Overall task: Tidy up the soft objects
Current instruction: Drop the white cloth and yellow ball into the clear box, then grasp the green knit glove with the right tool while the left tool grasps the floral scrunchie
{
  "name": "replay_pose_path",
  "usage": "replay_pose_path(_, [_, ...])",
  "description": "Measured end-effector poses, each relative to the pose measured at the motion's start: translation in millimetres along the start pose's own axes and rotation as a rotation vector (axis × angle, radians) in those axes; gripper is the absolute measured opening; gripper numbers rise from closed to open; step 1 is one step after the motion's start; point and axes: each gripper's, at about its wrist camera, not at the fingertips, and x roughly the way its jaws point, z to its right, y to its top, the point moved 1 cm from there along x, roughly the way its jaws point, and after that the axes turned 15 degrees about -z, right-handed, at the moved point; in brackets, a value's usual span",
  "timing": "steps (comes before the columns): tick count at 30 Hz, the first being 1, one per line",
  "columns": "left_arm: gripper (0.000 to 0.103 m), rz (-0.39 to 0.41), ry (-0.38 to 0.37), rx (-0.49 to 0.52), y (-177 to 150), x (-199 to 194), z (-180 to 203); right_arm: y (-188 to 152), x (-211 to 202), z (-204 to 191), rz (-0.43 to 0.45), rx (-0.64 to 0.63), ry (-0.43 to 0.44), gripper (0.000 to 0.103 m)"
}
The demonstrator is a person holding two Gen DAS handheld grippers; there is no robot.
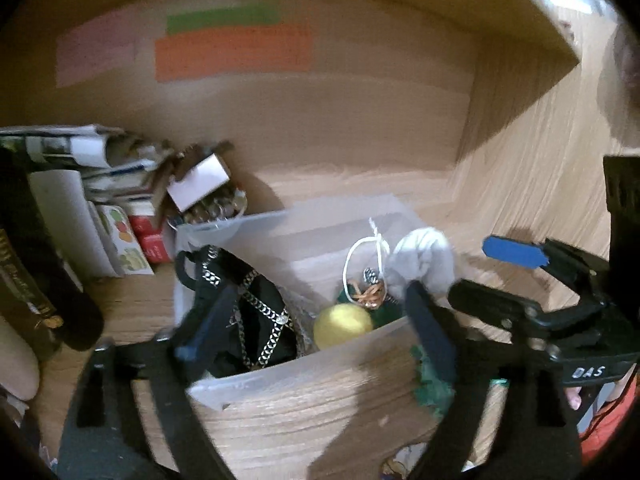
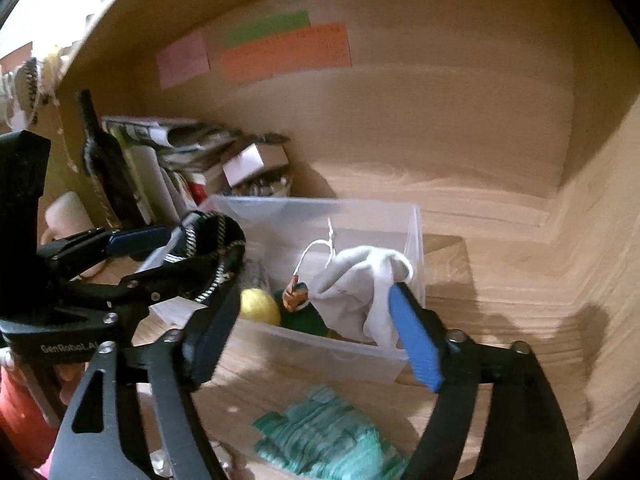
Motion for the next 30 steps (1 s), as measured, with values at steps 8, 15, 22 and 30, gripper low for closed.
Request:
replay_pose_path(8, [0.101, 0.012, -0.002, -0.003, -19, -14, 2, -23, -20, -6, -0.005, -0.026, -0.006, 0.083])
replay_pose_path(15, [0.101, -0.088, -0.03, -0.038, -49, 5, -1, -49, 3, -1, -0.1, -0.043, -0.068, 0.083])
replay_pose_path(22, [0.101, -0.194, -0.008, -0.035, -83, 30, 6, -63, 38, 8, -0.224, -0.037, -0.067, 0.081])
replay_pose_path(30, [0.101, -0.215, -0.047, -0.017, -98, 24, 18, -67, 49, 3, -0.284, -0.082, -0.038, 0.047])
